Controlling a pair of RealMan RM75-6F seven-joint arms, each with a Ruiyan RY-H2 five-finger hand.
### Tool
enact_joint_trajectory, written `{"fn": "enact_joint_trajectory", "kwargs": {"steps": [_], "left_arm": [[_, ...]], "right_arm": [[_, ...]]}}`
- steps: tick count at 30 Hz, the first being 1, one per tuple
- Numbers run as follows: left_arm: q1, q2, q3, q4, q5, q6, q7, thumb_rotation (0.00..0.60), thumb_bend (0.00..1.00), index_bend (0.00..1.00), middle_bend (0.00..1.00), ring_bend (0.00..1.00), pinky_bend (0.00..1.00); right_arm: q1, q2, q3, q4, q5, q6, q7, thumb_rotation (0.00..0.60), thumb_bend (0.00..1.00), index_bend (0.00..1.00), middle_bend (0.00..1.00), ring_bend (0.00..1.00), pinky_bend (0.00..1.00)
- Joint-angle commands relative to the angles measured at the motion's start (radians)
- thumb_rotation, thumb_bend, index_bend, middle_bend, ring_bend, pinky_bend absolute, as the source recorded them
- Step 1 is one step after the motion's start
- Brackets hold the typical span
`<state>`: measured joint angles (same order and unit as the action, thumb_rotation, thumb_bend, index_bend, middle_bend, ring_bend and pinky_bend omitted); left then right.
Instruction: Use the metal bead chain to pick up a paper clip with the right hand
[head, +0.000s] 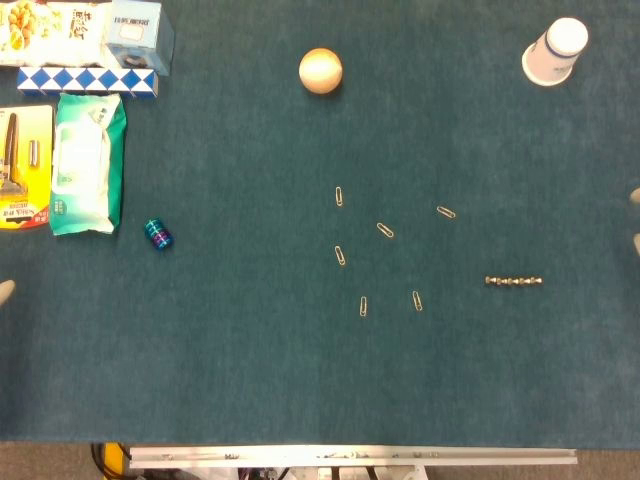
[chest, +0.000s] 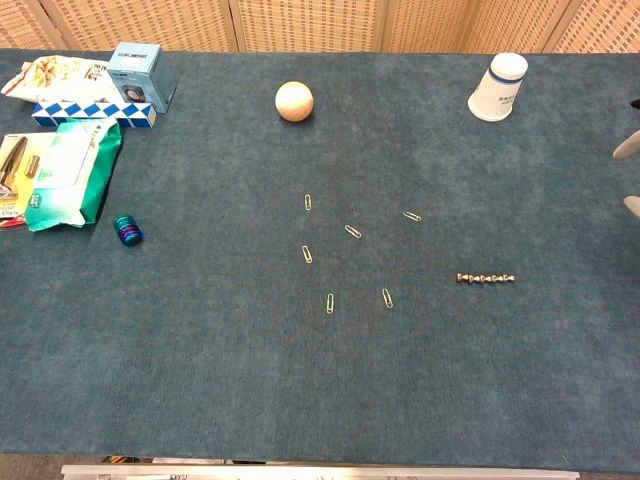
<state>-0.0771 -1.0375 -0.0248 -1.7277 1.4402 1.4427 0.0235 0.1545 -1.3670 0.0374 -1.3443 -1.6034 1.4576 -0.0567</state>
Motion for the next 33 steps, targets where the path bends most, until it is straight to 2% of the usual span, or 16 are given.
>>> {"fn": "enact_joint_trajectory", "kwargs": {"steps": [1,15,20,23,33], "left_arm": [[0.001,-0.001,0.000,0.000,-0.001,0.002,0.005,0.600,0.09,0.45,0.34,0.34,0.42],[-0.005,-0.005,-0.002,-0.004,-0.020,-0.019,0.033,0.600,0.09,0.45,0.34,0.34,0.42],[-0.005,-0.004,-0.003,-0.005,-0.025,-0.021,0.031,0.600,0.09,0.45,0.34,0.34,0.42],[-0.005,-0.002,-0.005,-0.005,-0.028,-0.022,0.029,0.600,0.09,0.45,0.34,0.34,0.42],[-0.006,-0.001,-0.007,-0.005,-0.039,-0.029,0.032,0.600,0.09,0.45,0.34,0.34,0.42]], "right_arm": [[0.009,-0.012,-0.006,-0.005,0.019,-0.031,-0.018,0.600,0.33,0.40,0.15,0.03,0.24],[0.023,-0.034,-0.028,-0.062,0.086,-0.137,-0.140,0.600,0.31,0.40,0.14,0.03,0.20],[0.033,-0.048,-0.029,-0.063,0.092,-0.157,-0.170,0.600,0.19,0.40,0.14,0.03,0.19],[0.039,-0.053,-0.030,-0.072,0.095,-0.165,-0.188,0.600,0.15,0.40,0.14,0.03,0.19],[0.047,-0.064,-0.024,-0.153,0.157,-0.210,-0.262,0.600,0.17,0.48,0.14,0.03,0.19]]}}
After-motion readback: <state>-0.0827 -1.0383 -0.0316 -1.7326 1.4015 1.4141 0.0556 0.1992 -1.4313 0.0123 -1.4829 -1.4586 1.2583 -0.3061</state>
